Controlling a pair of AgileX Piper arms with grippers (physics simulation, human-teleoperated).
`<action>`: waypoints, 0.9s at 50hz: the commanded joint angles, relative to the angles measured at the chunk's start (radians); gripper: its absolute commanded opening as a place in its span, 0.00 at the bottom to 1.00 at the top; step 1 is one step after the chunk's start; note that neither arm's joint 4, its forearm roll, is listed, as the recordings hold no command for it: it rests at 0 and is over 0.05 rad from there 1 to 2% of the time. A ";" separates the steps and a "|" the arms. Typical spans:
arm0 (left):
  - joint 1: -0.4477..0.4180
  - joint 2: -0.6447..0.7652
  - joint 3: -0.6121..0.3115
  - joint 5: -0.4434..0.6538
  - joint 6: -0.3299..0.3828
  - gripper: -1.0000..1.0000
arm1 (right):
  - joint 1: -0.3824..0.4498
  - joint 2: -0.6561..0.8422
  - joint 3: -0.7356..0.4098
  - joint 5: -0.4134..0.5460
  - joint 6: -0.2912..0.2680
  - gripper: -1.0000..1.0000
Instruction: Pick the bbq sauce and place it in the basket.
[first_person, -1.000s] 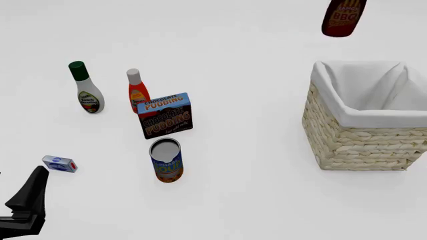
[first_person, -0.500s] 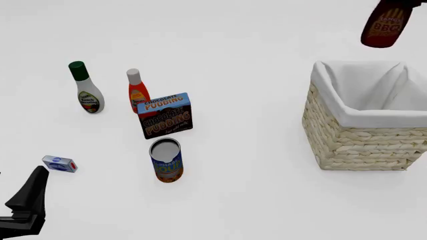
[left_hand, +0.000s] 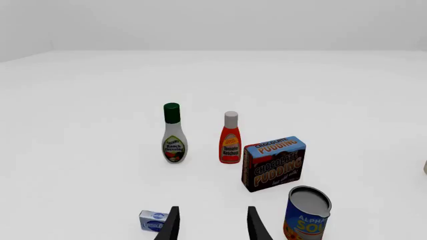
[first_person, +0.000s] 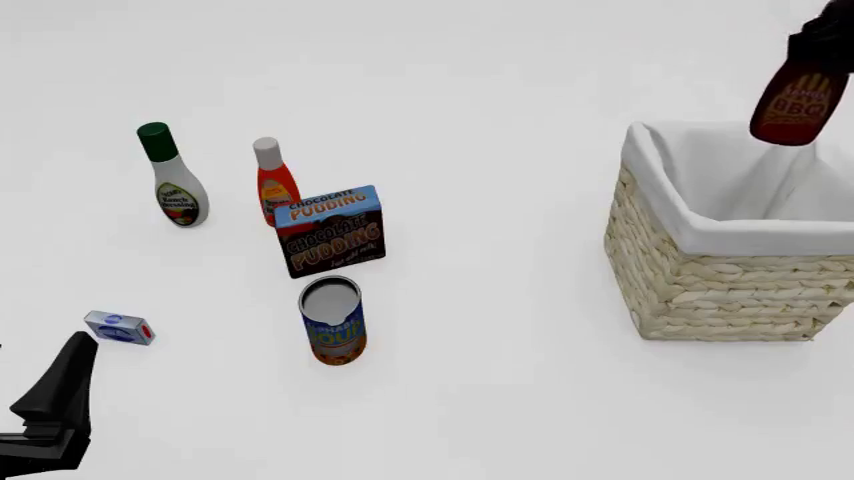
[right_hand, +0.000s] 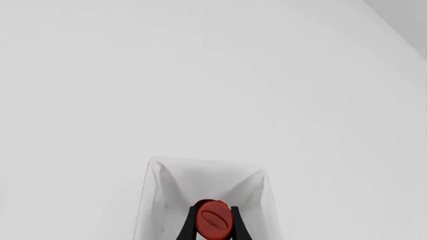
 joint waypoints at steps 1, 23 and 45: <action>0.000 0.000 0.000 0.000 0.000 1.00 | -0.030 0.015 0.064 -0.058 0.021 0.00; 0.000 0.000 0.000 0.000 0.000 1.00 | -0.029 0.111 0.158 -0.171 0.051 0.00; 0.000 0.000 0.000 0.000 0.000 1.00 | -0.031 0.199 0.187 -0.242 0.056 0.00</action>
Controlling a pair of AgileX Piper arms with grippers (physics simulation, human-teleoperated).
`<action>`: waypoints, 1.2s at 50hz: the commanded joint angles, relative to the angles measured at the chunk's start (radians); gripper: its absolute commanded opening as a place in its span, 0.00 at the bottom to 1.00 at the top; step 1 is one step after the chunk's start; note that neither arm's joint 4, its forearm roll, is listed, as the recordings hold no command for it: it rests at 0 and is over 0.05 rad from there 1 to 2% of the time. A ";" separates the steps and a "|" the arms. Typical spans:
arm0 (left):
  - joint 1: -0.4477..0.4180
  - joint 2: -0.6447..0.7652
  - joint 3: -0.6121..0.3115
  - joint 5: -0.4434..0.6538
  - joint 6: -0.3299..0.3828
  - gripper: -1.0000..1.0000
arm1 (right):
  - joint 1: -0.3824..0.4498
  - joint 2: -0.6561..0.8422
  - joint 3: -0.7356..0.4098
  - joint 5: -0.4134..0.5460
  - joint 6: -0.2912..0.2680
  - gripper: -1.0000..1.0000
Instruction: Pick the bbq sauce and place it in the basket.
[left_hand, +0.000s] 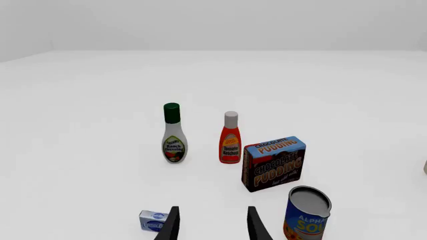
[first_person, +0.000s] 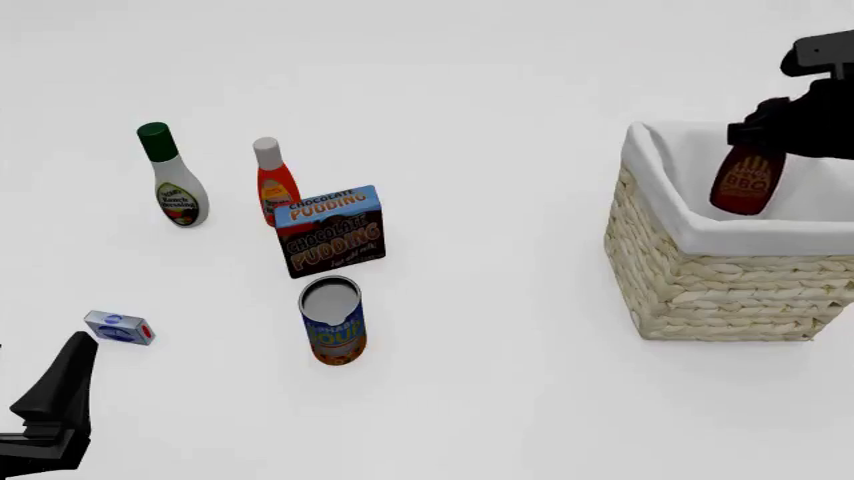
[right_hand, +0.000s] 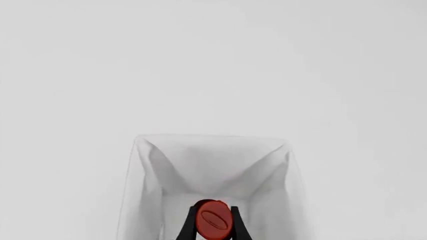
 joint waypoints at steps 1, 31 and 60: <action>0.000 0.000 0.000 0.000 0.000 1.00 | -0.002 0.041 0.009 -0.040 0.017 0.00; 0.000 0.000 0.000 0.000 0.000 1.00 | 0.010 0.152 0.033 -0.121 0.027 0.00; 0.000 0.000 0.000 0.000 0.000 1.00 | 0.008 0.192 0.059 -0.159 0.030 1.00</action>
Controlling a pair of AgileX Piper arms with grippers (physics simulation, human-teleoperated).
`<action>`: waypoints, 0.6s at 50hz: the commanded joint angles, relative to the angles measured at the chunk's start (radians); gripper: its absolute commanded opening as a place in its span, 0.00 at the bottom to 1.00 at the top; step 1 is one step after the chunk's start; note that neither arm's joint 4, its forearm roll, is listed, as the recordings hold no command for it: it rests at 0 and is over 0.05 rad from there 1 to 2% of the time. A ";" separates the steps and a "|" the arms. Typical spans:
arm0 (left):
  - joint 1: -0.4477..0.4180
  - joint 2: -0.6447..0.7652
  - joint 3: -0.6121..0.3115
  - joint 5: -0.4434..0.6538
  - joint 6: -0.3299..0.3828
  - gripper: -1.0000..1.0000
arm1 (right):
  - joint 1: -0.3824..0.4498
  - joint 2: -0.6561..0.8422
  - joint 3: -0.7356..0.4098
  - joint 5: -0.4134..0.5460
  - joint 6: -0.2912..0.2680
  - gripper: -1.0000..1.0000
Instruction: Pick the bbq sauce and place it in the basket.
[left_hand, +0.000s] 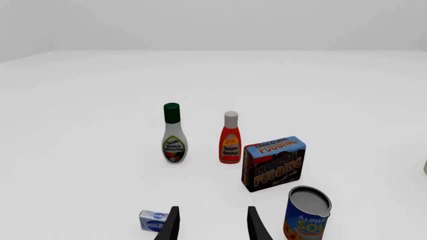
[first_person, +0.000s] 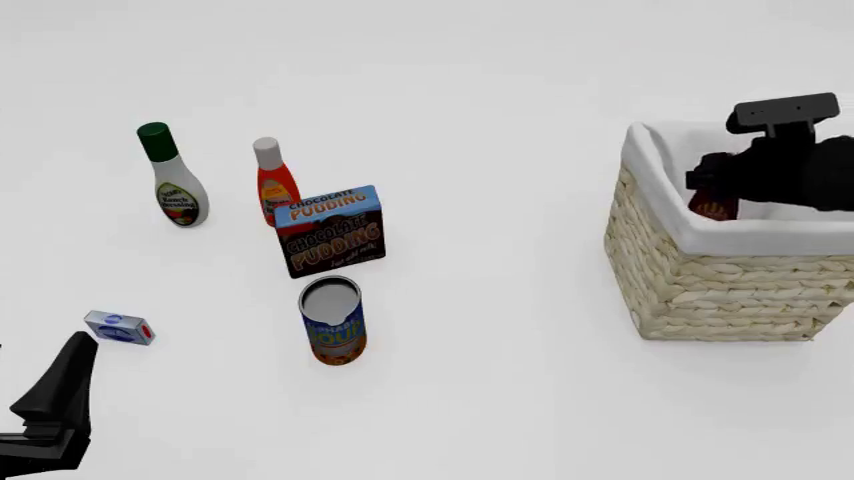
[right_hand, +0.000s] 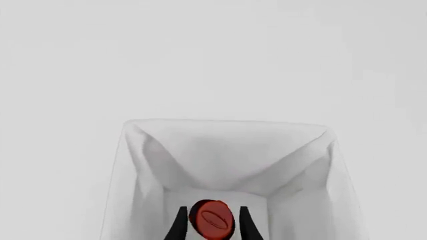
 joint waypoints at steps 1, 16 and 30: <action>0.000 0.000 0.000 0.000 0.000 1.00 | -0.001 0.002 0.000 -0.008 0.011 1.00; 0.000 0.000 0.000 0.000 0.000 1.00 | 0.004 -0.013 0.000 0.002 0.006 1.00; 0.000 0.000 0.000 0.000 0.000 1.00 | 0.005 -0.053 -0.025 0.041 0.003 1.00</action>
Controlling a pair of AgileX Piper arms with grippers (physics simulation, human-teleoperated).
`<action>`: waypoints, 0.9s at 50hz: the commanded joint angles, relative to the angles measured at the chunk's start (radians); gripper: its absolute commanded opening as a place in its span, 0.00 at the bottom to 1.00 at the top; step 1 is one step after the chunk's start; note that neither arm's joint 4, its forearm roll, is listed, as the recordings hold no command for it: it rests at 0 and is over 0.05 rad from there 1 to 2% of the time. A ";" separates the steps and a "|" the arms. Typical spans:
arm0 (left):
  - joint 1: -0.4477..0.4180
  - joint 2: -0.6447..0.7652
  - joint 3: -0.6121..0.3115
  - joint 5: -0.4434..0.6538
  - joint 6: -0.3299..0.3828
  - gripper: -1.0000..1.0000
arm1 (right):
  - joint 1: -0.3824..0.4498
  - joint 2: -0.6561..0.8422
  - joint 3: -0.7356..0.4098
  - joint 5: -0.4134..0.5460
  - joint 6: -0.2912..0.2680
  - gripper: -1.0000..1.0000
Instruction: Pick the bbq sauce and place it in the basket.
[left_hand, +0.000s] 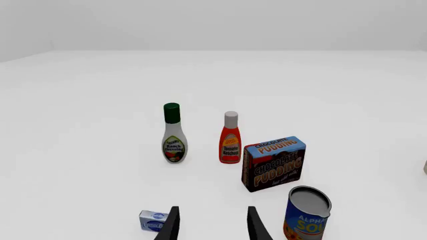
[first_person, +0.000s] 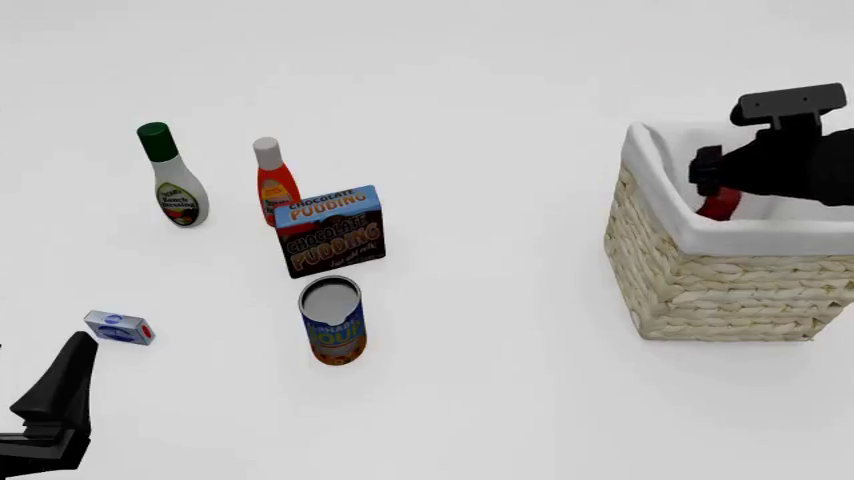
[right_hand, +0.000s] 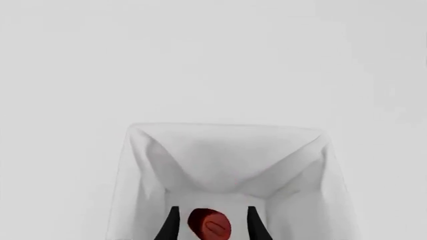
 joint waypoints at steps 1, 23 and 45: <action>0.000 0.000 0.000 0.000 0.000 1.00 | 0.002 -0.035 -0.022 0.033 -0.002 1.00; 0.000 0.000 0.000 0.000 0.000 1.00 | 0.030 -0.145 -0.073 0.120 -0.009 1.00; 0.000 0.000 0.000 0.000 0.000 1.00 | 0.061 -0.254 -0.105 0.190 -0.023 1.00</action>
